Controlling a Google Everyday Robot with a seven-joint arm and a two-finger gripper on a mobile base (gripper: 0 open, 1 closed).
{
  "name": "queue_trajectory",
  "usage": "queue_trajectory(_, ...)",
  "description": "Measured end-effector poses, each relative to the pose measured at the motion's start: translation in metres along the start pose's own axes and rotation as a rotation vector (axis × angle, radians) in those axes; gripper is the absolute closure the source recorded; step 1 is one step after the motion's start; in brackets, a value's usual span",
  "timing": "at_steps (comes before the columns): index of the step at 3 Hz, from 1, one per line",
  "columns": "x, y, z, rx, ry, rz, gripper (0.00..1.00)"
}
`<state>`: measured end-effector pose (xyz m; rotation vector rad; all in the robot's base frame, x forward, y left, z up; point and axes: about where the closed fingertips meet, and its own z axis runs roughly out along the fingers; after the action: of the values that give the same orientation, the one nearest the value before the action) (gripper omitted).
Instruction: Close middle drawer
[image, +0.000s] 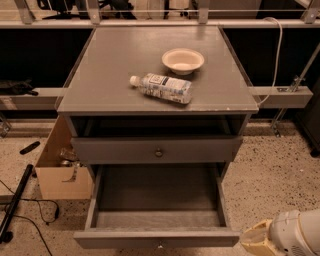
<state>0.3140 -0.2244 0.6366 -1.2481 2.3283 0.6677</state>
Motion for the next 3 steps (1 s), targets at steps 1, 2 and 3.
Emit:
queue_trajectory(1,0.000,0.000,0.000,0.000,0.000,0.000,1.00)
queue_trajectory(2,0.012,-0.008,0.042,-0.043,0.028,0.064,1.00)
queue_trajectory(3,0.026,-0.020,0.081,-0.071,0.062,0.133,1.00)
